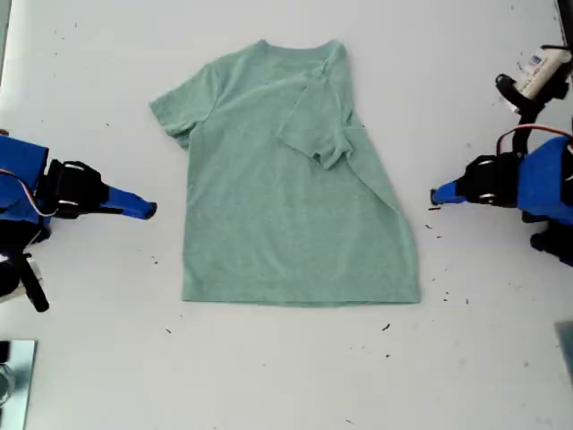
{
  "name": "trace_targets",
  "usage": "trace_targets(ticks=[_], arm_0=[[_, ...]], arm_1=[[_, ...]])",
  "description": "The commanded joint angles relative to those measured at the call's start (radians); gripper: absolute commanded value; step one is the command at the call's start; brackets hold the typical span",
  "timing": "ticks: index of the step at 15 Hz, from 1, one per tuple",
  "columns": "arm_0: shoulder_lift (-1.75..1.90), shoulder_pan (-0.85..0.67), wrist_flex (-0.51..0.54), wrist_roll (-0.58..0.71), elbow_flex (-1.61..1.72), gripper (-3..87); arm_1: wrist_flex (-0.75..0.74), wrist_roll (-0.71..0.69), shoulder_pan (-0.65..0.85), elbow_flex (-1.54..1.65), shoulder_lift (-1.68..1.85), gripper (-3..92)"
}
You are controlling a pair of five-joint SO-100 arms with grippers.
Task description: Fold t shirt
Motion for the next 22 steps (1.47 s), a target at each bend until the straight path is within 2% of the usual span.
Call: trace_targets(ticks=[1,3,4,5,6,8,10,12,16,21,22], arm_0=[[-0.245,0.003,0.040,-0.038,-0.276,-0.3],[-0.531,-0.052,0.127,-0.006,-0.561,-0.3],[-0.687,-0.126,0.241,0.046,-0.742,-0.3],[-0.854,-0.225,0.374,0.129,-0.934,-0.3],[-0.980,-0.331,0.462,0.222,-1.081,-0.3],[-1.158,-0.541,0.528,0.385,-1.197,-0.3],[-1.264,-0.647,0.491,0.468,-1.192,18.4],[-1.358,-0.693,0.437,0.526,-1.172,22.1],[-1.517,-0.773,0.219,0.578,-1.040,22.4],[-1.887,-0.857,-0.060,0.643,-1.003,21.9],[-1.948,-0.859,-0.103,0.653,-1.005,19.2]], arm_1=[[-0.023,0.008,-0.011,0.051,0.011,2.2],[-0.025,0.006,-0.011,0.051,0.011,2.2],[-0.025,0.003,-0.012,0.052,0.011,2.2],[-0.025,0.003,-0.014,0.052,0.011,2.2],[-0.025,0.003,-0.014,0.052,0.011,2.2],[-0.025,0.003,-0.017,0.052,0.011,2.2],[-0.025,0.023,-0.041,0.052,0.011,2.2],[-0.025,0.031,-0.052,0.052,0.011,2.2],[-0.025,0.025,-0.051,0.052,0.011,2.2],[-0.025,0.017,-0.064,0.052,0.011,2.2],[-0.025,0.018,-0.069,0.052,0.011,2.2]])
